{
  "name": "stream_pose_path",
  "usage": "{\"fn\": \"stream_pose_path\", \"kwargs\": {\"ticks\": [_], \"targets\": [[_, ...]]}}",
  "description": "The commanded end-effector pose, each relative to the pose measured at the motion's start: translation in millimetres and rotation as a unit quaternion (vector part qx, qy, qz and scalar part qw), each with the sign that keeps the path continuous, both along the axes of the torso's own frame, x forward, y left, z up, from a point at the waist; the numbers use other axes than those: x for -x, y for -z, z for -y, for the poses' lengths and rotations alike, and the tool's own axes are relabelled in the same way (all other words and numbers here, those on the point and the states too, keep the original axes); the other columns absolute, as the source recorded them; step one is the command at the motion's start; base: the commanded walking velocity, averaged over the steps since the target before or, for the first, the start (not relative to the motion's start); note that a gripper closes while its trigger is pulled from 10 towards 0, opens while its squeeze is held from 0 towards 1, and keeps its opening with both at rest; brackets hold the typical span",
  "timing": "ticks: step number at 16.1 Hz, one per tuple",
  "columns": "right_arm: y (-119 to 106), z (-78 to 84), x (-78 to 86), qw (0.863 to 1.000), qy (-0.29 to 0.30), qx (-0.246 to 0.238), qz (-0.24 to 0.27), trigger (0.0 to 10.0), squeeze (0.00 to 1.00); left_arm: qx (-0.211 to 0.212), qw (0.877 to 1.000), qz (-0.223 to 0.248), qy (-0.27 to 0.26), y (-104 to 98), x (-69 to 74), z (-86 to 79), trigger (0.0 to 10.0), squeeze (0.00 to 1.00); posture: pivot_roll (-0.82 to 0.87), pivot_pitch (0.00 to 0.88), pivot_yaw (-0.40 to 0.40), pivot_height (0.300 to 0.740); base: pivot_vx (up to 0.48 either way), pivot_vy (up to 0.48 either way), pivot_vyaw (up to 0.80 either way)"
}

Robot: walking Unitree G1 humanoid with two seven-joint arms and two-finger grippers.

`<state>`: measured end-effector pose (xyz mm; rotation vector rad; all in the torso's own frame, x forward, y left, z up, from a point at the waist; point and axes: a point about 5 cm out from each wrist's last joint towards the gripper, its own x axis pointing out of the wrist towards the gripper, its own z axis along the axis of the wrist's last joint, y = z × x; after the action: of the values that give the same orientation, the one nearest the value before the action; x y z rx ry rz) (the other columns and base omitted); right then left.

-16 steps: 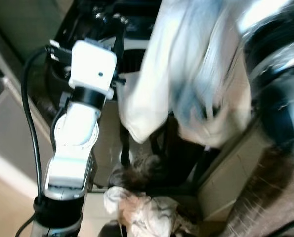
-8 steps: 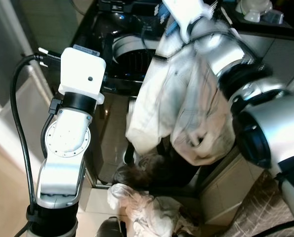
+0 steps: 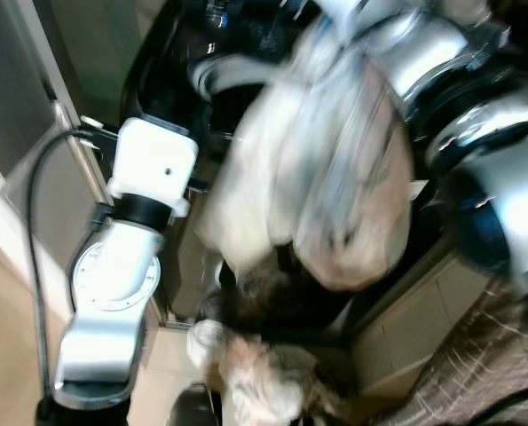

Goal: Clothes washing

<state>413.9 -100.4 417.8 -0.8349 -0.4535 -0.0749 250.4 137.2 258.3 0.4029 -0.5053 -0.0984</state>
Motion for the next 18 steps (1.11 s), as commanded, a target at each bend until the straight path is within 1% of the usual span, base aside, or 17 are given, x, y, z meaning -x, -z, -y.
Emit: {"fn": "stream_pose_path", "kwargs": {"ticks": [1,2,3,4,5,6,7,8,9,10,11,12,13,14,15,16,18], "targets": [[-60,-4.8,25.5,0.988,-0.01,-0.024,0.149,10.0,0.0,-0.004,1.0,0.01,-0.006,-5,2.0,-0.9,10.0,0.0,0.27,0.054,-0.128,0.74,0.0,0.0,0.0],[-49,-10.3,20.8,0.992,-0.019,-0.009,0.125,10.0,0.0,-0.003,1.0,0.016,-0.013,-7,2.5,-1.8,10.0,0.0,0.27,0.056,-0.137,0.74,0.0,0.0,0.0],[-3,-26.1,6.0,0.997,-0.05,0.033,0.04,10.0,0.0,0.002,1.0,0.01,-0.008,-5,3.6,1.6,10.0,0.0,0.26,0.059,-0.14,0.74,0.0,0.0,0.0],[12,-30.0,2.1,0.997,-0.069,0.024,0.005,10.0,0.0,0.005,1.0,0.005,-0.005,-3,4.1,3.5,10.0,0.0,0.26,0.059,-0.14,0.74,0.0,0.0,0.0],[37,-29.2,-3.7,0.994,-0.094,-0.032,-0.048,10.0,0.0,0.009,1.0,-0.002,0.0,-1,5.3,6.0,10.0,0.0,0.24,0.058,-0.133,0.74,0.0,0.0,0.0],[49,-25.4,-6.6,0.991,-0.096,-0.064,-0.07,10.0,0.0,0.009,1.0,-0.003,0.001,-1,5.4,6.7,10.0,0.0,0.24,0.058,-0.133,0.74,0.0,0.0,0.0],[71,-17.8,-11.1,0.983,-0.092,-0.109,-0.111,10.0,0.0,0.01,1.0,-0.005,0.005,0,4.4,7.7,10.0,0.0,0.22,0.05,-0.116,0.74,0.0,0.0,0.0],[114,-6.8,-15.5,0.955,-0.094,-0.207,-0.19,10.0,0.0,0.008,1.0,-0.007,0.011,0,2.0,9.4,10.0,0.0,0.21,0.053,-0.113,0.74,0.0,0.0,0.0],[132,-3.8,-15.6,0.937,-0.101,-0.252,-0.222,10.0,0.0,0.006,1.0,-0.008,0.014,0,0.9,10.1,10.0,0.0,0.21,0.053,-0.113,0.74,0.0,0.0,0.0],[150,2.4,-15.1,0.874,-0.129,-0.396,-0.25,10.0,0.0,0.01,1.0,-0.013,0.016,0,-0.7,9.4,10.0,0.0,0.19,0.053,-0.104,0.74,0.0,0.0,0.0],[152,6.2,-15.3,0.845,-0.138,-0.453,-0.249,10.0,0.0,0.013,1.0,-0.016,0.014,1,-0.8,8.8,10.0,0.0,0.19,0.051,-0.104,0.74,0.0,0.0,0.0],[149,20.0,-15.5,0.794,-0.167,-0.544,-0.214,10.0,0.0,0.018,0.999,-0.028,0.007,4,-2.4,5.3,10.0,0.0,0.17,0.05,-0.099,0.74,0.0,0.0,0.0],[146,30.7,-14.2,0.777,-0.192,-0.572,-0.177,10.0,0.0,0.02,0.999,-0.034,0.001,6,-2.3,2.2,10.0,0.0,0.16,0.051,-0.099,0.74,0.0,0.0,0.0],[145,33.4,-12.8,0.78,-0.206,-0.569,-0.16,10.0,0.0,0.015,0.999,-0.036,-0.002,6,-2.0,1.1,10.0,0.0,0.15,0.048,-0.097,0.74,0.0,0.0,0.0],[149,37.8,10.4,0.816,-0.249,-0.51,-0.104,10.0,0.0,0.002,0.999,-0.042,-0.016,9,0.6,-4.6,10.0,0.0,0.13,0.048,-0.094,0.74,0.0,0.0,0.0],[161,39.0,44.3,0.829,-0.265,-0.482,-0.096,10.0,0.0,-0.003,0.998,-0.053,-0.022,14,1.9,-7.4,10.0,0.0,0.1,0.047,-0.09,0.74,0.0,0.0,0.0],[175,41.4,78.9,0.848,-0.271,-0.444,-0.1,10.0,0.0,-0.001,0.998,-0.065,-0.024,20,2.3,-8.2,10.0,0.0,0.07,0.043,-0.084,0.74,0.0,0.0,0.0]]}}
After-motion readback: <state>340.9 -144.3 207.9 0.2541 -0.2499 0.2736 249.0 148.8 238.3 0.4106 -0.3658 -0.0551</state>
